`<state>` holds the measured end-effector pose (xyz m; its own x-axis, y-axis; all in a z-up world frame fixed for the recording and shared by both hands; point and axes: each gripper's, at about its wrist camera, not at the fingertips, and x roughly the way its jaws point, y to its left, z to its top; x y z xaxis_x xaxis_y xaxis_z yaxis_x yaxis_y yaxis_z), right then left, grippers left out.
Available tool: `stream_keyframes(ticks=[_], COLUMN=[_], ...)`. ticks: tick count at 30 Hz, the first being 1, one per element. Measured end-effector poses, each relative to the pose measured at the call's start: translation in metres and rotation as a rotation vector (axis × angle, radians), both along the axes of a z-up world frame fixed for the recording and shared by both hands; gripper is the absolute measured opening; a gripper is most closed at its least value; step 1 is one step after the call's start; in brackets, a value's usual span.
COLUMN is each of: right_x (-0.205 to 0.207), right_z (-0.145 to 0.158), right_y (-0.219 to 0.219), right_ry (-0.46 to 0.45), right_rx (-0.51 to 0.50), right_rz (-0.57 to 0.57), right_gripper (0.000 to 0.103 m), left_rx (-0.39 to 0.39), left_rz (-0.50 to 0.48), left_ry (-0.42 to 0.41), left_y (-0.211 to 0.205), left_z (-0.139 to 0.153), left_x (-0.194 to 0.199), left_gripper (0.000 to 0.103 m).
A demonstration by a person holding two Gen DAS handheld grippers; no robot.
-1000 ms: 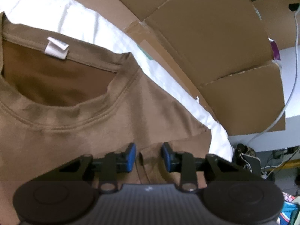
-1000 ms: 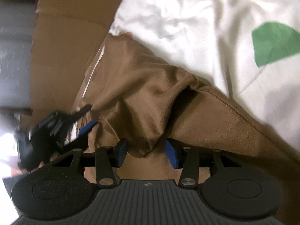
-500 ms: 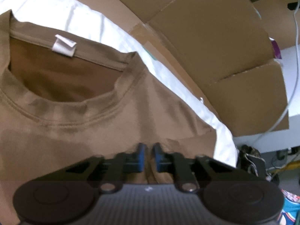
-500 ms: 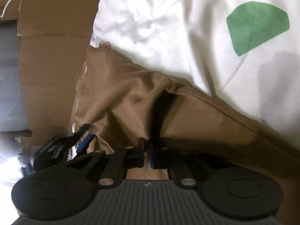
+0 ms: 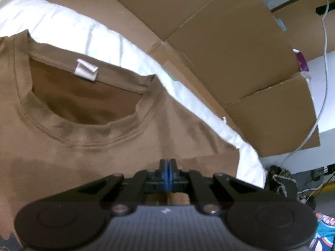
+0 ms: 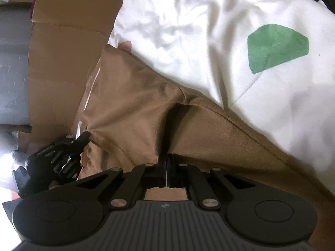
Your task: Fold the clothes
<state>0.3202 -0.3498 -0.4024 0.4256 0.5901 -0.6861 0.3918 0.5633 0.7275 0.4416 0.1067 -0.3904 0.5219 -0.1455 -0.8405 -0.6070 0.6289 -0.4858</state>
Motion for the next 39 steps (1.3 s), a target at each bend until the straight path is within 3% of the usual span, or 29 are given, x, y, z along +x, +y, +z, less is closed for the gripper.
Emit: stream_keyframes(ticks=[3,4,6,7,8,10,15,16,18,19,20,21,26,28,34,36,37,39], right_x=[0.001,0.002,0.002,0.001,0.001,0.004,0.008,0.009,0.01,0.01,0.011,0.011,0.012,0.012,0.013,0.012,0.012,0.011], right_z=[0.005,0.008,0.012,0.012,0.012,0.007,-0.005,-0.006,-0.009,-0.01,-0.012,-0.013,-0.019,-0.02,-0.022,-0.02,-0.017,-0.013], right_y=[-0.002,-0.003,-0.007,-0.01,-0.014,-0.022,-0.038,-0.039,-0.042,-0.043,-0.044,-0.046,-0.05,-0.053,-0.056,-0.05,-0.047,-0.037], right_ry=[-0.023,-0.039,-0.061,-0.066,-0.068,-0.055,-0.038,-0.034,-0.027,-0.024,-0.02,-0.016,-0.003,-0.004,-0.005,-0.015,-0.023,-0.043], right_rx=[0.022,0.022,0.009,-0.002,-0.01,-0.016,0.034,0.044,0.065,0.075,0.086,0.096,0.118,0.125,0.141,0.145,0.145,0.143], right_rz=[0.004,0.005,-0.01,-0.032,-0.055,-0.1,-0.187,-0.196,-0.214,-0.223,-0.232,-0.241,-0.267,-0.274,-0.286,-0.265,-0.247,-0.209], right_gripper=[0.002,0.008,0.037,0.054,0.055,0.054,0.054,0.053,0.052,0.045,0.039,0.037,0.008,0.007,0.01,0.023,0.039,0.043], left_rx=[-0.02,-0.013,0.016,0.029,0.04,0.047,0.056,0.058,0.053,0.038,0.018,0.009,0.022,0.01,0.001,0.005,0.013,0.025], left_rz=[-0.021,-0.027,-0.038,-0.041,-0.041,-0.039,-0.029,-0.029,-0.031,-0.036,-0.043,-0.048,-0.057,-0.053,-0.041,-0.042,-0.053,-0.08], left_ry=[-0.002,0.001,0.011,0.014,0.014,0.009,0.012,0.013,0.016,0.019,0.023,0.027,0.033,0.033,0.033,0.032,0.029,0.022], left_y=[0.001,0.002,0.001,0.0,-0.001,0.0,-0.001,-0.002,-0.004,-0.004,-0.004,-0.005,-0.007,-0.006,-0.009,-0.012,-0.014,-0.019], left_z=[-0.001,0.0,0.001,0.001,0.0,0.0,-0.009,-0.01,-0.011,-0.013,-0.016,-0.017,-0.013,-0.011,-0.017,-0.016,-0.014,-0.011], left_x=[-0.001,-0.002,-0.001,0.0,0.001,-0.002,0.007,0.009,0.012,0.012,0.013,0.013,0.007,0.004,0.008,0.007,0.008,0.01], left_gripper=[0.004,0.009,0.022,0.036,0.043,0.046,0.045,0.043,0.027,0.011,0.008,0.008,0.006,0.006,0.008,0.019,0.027,0.034])
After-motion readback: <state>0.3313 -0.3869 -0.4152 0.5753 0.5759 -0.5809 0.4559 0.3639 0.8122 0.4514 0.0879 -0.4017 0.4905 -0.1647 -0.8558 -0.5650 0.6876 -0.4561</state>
